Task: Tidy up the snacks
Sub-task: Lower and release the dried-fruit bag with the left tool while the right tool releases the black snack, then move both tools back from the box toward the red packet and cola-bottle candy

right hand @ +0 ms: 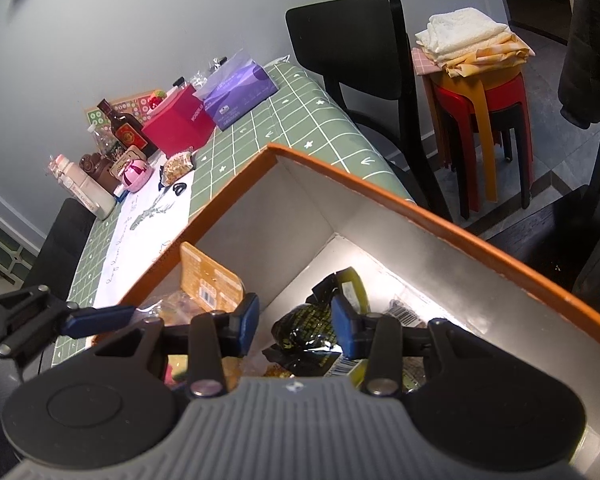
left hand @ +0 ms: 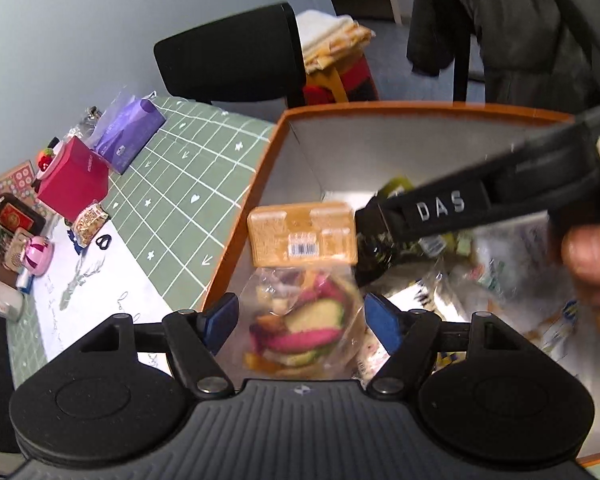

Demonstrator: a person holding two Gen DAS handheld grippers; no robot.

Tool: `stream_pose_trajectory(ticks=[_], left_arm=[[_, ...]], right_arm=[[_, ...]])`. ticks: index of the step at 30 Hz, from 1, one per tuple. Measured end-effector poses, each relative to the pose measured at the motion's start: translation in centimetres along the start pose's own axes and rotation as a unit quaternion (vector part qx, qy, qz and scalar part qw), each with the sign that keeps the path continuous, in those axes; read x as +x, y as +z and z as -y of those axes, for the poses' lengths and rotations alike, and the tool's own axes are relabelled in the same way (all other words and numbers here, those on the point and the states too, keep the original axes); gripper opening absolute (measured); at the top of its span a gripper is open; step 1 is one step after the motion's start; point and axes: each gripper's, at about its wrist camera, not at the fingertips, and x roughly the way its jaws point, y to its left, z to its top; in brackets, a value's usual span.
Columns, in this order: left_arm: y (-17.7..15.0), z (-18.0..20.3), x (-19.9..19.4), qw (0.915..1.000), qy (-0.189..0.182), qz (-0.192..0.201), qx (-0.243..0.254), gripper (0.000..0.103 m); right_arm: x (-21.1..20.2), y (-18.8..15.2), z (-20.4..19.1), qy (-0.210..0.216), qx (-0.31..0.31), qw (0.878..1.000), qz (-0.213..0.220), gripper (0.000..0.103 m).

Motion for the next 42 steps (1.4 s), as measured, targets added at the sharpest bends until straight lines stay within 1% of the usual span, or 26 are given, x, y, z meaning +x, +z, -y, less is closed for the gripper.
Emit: stream_pose_trajectory(ticks=[4,8,16,21,25,31,35,37,42], left_arm=[[0.2,-0.6,-1.4,0.9996,-0.008,0.015,-0.022,0.085],[0.1,-0.9,-2.6,0.9991,-0.008,0.029,-0.031,0.085],[-0.9,-2.1,-4.3,0.9981,-0.004,0.037,-0.049,0.085],[-2.1,-3.2,-5.5,0.9965,0.002,0.046,-0.069,0.085],[-3.9,-4.5,-6.4,0.9946,0.003,0.049,-0.091,0.085],[-6.8,-7.0,-7.6,0.9925,0.021,0.039,-0.114,0.085],[-8.9,-8.7,-8.9,0.9875,0.021,0.048,-0.149,0.085],[-10.4,-9.3,-9.3,0.9838,0.018,0.053,-0.17,0.085],[-14.7,-10.0,-10.0,0.9774,0.006,0.057,-0.203,0.085]], right_arm=[[-0.4,0.1,0.0,0.002,-0.005,1.0,0.003,0.04],[-0.8,0.1,-0.2,0.004,-0.011,1.0,0.006,0.04],[-2.0,-0.2,-1.1,0.013,-0.02,1.0,0.015,0.04],[-2.9,-0.4,-1.9,0.013,-0.036,0.999,0.021,0.04],[-3.6,-0.7,-2.8,0.013,-0.052,0.998,0.025,0.04],[-4.2,-1.1,-4.0,0.018,-0.058,0.998,0.028,0.04],[-5.1,-1.5,-5.3,0.023,-0.071,0.997,0.035,0.04],[-5.5,-1.8,-6.1,0.026,-0.081,0.996,0.037,0.04],[-6.4,-2.8,-8.4,0.038,-0.111,0.992,0.041,0.04]])
